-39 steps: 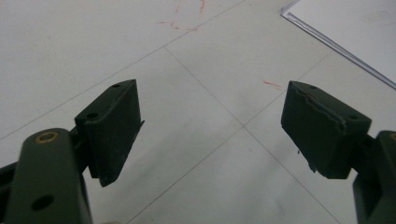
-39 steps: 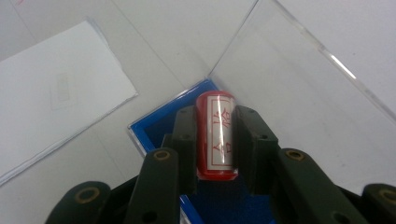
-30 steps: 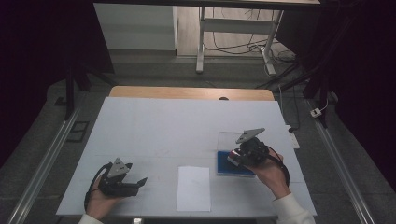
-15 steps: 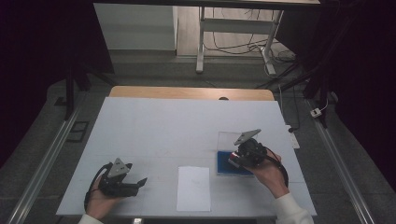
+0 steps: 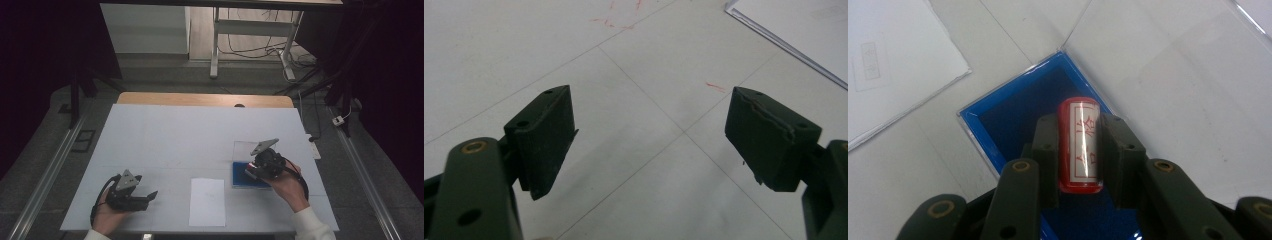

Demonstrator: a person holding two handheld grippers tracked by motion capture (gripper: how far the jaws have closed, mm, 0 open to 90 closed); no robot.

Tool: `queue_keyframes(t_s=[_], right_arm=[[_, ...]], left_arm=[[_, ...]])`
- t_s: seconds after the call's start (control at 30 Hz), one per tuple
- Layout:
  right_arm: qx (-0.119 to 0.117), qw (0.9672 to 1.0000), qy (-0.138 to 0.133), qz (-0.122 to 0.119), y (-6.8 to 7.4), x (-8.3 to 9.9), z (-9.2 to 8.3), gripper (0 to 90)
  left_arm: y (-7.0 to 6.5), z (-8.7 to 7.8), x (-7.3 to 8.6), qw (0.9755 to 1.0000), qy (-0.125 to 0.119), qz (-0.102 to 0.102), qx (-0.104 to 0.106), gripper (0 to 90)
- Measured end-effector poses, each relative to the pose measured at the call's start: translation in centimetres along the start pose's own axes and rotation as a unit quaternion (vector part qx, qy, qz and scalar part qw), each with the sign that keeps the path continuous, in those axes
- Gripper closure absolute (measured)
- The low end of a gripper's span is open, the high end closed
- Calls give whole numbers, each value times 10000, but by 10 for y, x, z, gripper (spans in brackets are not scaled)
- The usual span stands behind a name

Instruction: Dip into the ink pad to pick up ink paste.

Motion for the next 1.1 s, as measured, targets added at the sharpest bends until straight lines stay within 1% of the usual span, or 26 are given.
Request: queue_keyframes(t_s=[0.13,0.3,0.5,0.67,0.87,1.0,1.1], right_arm=[[27,10000,23,31,1,0,0,702],[82,9999,76,-18,2,0,1,702],[63,9998,170,-41,2,0,4,706],[26,9997,220,35,2,0,6,708],[19,9997,227,34,2,0,7,709],[98,9995,288,1,3,-1,7,709],[115,9995,284,-26,4,-1,8,709]], left_arm=[[0,0,0,10000,-4,-8,-6,201],[0,0,0,10000,7,-18,-6,201],[-1,0,0,10000,18,-22,-5,201],[-1,-1,1,10000,12,-36,-32,200],[-1,-2,1,10000,3,-59,-28,200],[-1,-1,1,10000,3,-62,-23,200],[-1,-1,1,10000,2,-58,-32,198]])
Point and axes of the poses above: each handheld gripper's, and its own axes: z roughly forward along the jaws, x roughly out of its underside, y roughly to its left, the point moved 3 cm from there along z, roughly forward along the jaws, and after that the axes turned 3 degrees about x, right-handed, at the moved point
